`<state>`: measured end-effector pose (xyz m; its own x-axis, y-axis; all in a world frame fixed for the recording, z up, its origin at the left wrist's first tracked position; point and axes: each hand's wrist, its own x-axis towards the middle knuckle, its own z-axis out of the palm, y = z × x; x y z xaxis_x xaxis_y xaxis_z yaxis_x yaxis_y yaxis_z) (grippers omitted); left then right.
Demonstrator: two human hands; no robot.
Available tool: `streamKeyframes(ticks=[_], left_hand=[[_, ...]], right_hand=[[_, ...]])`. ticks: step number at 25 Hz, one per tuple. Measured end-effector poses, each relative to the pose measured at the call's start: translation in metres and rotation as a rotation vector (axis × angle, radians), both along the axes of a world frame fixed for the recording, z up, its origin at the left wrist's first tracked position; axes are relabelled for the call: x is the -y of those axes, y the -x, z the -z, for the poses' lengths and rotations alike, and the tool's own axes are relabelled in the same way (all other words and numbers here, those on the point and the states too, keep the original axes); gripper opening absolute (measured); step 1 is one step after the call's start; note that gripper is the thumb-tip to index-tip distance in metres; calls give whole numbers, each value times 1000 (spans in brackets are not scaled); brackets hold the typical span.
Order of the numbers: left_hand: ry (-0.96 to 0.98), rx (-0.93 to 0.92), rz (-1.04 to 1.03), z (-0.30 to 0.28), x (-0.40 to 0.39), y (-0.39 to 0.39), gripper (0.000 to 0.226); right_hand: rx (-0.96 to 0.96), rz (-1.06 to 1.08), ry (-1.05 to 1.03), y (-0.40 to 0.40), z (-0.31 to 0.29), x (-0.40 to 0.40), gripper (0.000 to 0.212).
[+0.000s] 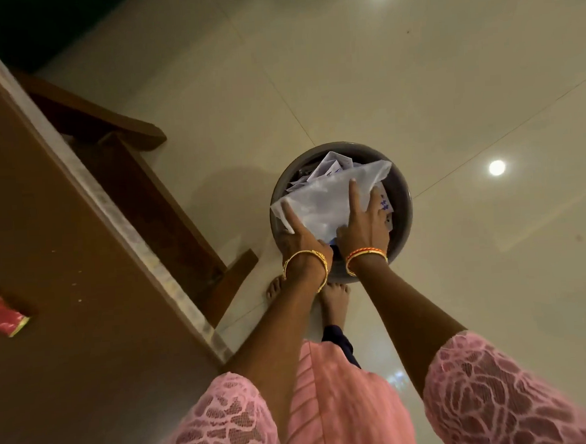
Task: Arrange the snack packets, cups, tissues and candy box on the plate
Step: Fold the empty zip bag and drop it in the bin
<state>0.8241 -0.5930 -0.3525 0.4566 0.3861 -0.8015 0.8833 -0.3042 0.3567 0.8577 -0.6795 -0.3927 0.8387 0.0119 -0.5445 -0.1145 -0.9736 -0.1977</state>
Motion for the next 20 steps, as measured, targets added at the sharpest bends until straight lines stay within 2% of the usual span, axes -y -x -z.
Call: streamKeyframes(ticks=[2,5,9,14,15,17,20], left_hand=[[-31,-95,198,31,2,0,81],[5,-276,157,64,2,-10,57],[55,-390,215,82,-7,-27,56],[304,-402,-72,69,-16,-33,55],[334,-394,-83,60,-14,-30,55],[266,-314,13,41,-13,-23,51],[73,-180,204,-3,-8,-6,41]], right_hand=[[-58,-86,71,-1,21,-3,86],[-181,-114,176,-4,48,3,83],[-393,-149,250,-13,71,11,75],[-609,-170,216,-30,65,13,79],[-619,-164,219,-32,58,14,77],[-544,-119,207,-32,37,14,66],[-212,-215,181,-19,-6,11,36]])
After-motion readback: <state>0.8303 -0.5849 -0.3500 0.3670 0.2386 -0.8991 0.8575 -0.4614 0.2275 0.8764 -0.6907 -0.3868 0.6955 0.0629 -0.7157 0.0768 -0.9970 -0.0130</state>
